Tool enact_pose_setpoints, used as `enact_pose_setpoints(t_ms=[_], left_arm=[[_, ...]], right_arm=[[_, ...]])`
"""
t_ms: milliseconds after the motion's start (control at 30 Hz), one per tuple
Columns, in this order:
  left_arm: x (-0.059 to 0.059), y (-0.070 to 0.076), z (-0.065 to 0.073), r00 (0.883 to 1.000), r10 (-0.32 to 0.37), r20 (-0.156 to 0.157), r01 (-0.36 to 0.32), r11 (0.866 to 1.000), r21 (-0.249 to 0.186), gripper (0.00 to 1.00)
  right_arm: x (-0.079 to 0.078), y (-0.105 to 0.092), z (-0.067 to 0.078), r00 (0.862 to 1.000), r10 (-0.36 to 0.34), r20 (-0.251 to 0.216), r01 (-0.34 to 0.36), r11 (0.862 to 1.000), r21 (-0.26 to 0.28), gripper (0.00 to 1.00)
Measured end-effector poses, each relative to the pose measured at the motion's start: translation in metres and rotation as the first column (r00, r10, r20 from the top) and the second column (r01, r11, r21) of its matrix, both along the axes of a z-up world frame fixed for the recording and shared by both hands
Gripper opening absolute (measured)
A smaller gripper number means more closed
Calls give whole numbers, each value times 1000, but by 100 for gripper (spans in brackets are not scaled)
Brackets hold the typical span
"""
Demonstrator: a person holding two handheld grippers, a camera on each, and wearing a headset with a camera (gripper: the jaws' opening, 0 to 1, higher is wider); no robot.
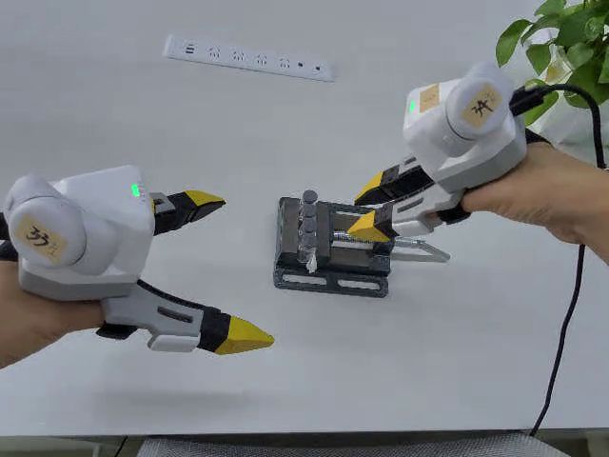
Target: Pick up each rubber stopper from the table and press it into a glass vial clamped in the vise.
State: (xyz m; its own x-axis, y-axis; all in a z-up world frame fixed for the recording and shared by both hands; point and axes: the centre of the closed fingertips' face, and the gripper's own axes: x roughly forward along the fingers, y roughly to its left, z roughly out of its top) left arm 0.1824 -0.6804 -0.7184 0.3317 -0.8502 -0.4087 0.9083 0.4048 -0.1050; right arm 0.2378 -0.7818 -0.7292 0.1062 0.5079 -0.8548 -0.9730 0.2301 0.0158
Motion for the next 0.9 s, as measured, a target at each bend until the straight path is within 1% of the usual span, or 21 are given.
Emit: enact_pose_setpoints(t_ms=[100, 167, 233, 300, 367, 433, 500, 567, 600, 667, 700, 767, 800, 900], left_arm=[[1, 1, 1, 1000, 3, -3, -3, 1000, 0, 99], [3, 3, 1, 1000, 3, 3, -3, 1000, 2, 99], [3, 4, 2, 1000, 7, -4, -7, 1000, -1, 99], [4, 4, 3, 1000, 7, 7, -7, 1000, 3, 99], [5, 6, 2, 1000, 12, 1, -12, 1000, 6, 99], [6, 7, 2, 1000, 12, 4, -12, 1000, 6, 99], [6, 8, 1, 1000, 16, 1, -16, 1000, 8, 99], [8, 8, 1, 1000, 18, 6, -18, 1000, 8, 99], [8, 8, 1, 1000, 18, 6, -18, 1000, 7, 99], [8, 8, 1, 1000, 16, 3, -17, 1000, 10, 99], [8, 9, 0, 1000, 16, 6, -16, 1000, 11, 99], [8, 8, 0, 1000, 17, 3, -17, 1000, 8, 99], [8, 9, 0, 1000, 18, 6, -18, 1000, 11, 99], [8, 9, -2, 1000, 19, 7, -19, 1000, 14, 99]], right_arm=[[-4, -7, 3, 1000, -20, 3, 20, 1000, 19, 23], [-5, -11, 5, 999, -36, 5, 36, 999, 37, 24], [-8, -14, 5, 999, -53, 7, 52, 997, 63, 27], [-11, -16, 4, 998, -68, 6, 67, 994, 88, 30], [-13, -20, 3, 996, -87, 8, 86, 990, 113, 33], [-17, -23, 1, 995, -95, 2, 94, 987, 127, 36], [-21, -26, -1, 994, -110, 5, 108, 983, 150, 39], [-24, -28, -2, 990, -142, -8, 141, 972, 187, 43], [-26, -28, -3, 989, -146, -8, 145, 969, 200, 46], [-28, -30, -3, 985, -175, -9, 172, 956, 238, 50], [-31, -32, -5, 984, -177, -8, 173, 953, 249, 53], [-32, -35, -6, 982, -190, 4, 182, 946, 268, 58], [-33, -38, -9, 980, -200, -1, 192, 941, 278, 62], [-36, -45, -12, 976, -219, 6, 207, 930, 302, 65]])
